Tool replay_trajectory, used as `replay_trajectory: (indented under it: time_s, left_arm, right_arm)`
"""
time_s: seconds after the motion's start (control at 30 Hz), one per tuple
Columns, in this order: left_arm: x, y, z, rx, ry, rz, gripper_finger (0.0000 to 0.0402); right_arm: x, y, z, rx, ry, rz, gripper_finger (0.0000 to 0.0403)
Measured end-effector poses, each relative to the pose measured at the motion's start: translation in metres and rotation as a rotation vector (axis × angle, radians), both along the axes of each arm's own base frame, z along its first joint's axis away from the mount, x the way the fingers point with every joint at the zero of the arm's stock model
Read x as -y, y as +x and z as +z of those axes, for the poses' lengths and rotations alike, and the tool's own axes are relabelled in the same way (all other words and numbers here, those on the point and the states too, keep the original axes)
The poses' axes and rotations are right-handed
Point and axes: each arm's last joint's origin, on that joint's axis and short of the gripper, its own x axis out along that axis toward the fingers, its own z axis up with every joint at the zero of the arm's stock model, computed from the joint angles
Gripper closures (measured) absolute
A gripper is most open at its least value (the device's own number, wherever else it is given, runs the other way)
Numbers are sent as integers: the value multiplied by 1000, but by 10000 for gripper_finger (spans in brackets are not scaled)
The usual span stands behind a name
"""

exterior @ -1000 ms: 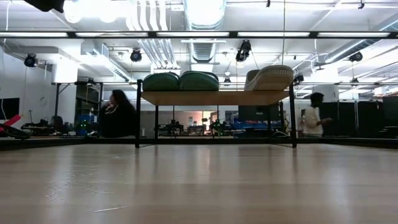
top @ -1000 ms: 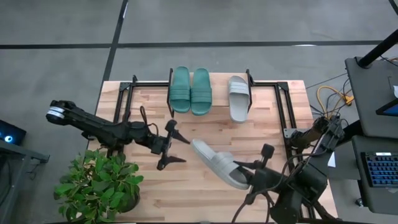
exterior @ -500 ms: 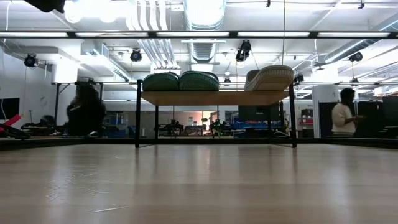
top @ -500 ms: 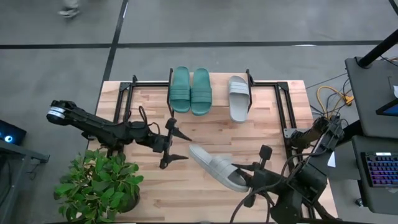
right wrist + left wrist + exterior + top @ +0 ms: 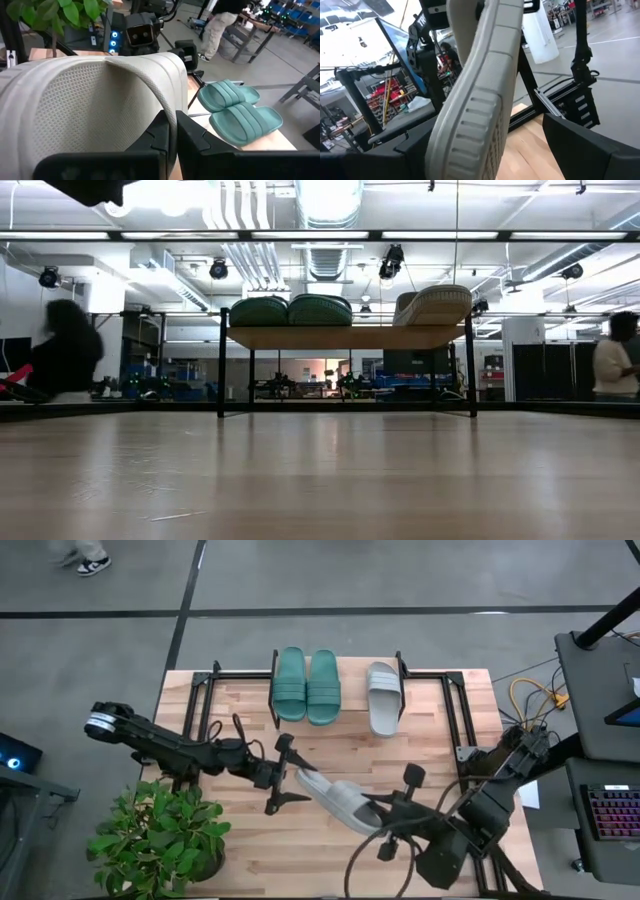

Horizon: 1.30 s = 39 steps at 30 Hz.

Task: Pick and place slides into the shelf
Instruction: Put the gray slide on the shelf next to the other gray slide

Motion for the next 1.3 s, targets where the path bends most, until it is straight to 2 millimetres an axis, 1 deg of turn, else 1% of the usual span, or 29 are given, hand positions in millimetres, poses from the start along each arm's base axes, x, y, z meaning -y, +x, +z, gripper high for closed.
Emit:
replay_trajectory:
  time_s: [0.07, 0.13, 0.27, 0.4, 0.57, 0.7, 0.87, 1.03, 1.1, 1.2, 1.3]
  left_arm:
    - [0, 1, 1, 6, 0, 1, 96]
    - [1, 2, 1, 8, 14, 0, 108]
    - [0, 1, 1, 21, 32, 3, 154]
    - [0, 1, 3, 31, 29, 4, 232]
    - [1, 0, 3, 23, 34, -5, 365]
    - [0, 0, 3, 26, 32, 12, 369]
    - [-4, -1, 4, 37, 29, 168, 369]
    - [-8, -1, 0, 5, 49, 295, 369]
    - [-11, 0, -3, -16, 46, 390, 369]
    - [-14, -3, -2, -22, 29, 583, 369]
    - [-13, -5, -4, -54, 70, 720, 369]
  right_arm:
    - [0, 0, 0, -2, -8, 2, 394]
    - [0, 0, 0, -2, -8, 3, 394]
    - [0, 0, 0, -1, -6, 2, 394]
    - [0, 2, -1, 7, 0, -1, 394]
    - [0, 3, -1, 0, -27, 5, 394]
    - [0, 3, -1, -4, -38, 9, 384]
    - [3, -1, 7, -30, -115, 33, 358]
    - [6, -10, 20, 2, -85, 47, 340]
    - [8, -15, 25, 12, -70, 56, 338]
    - [10, -23, 30, 25, -58, 69, 338]
    - [12, -31, 37, 40, -43, 80, 337]
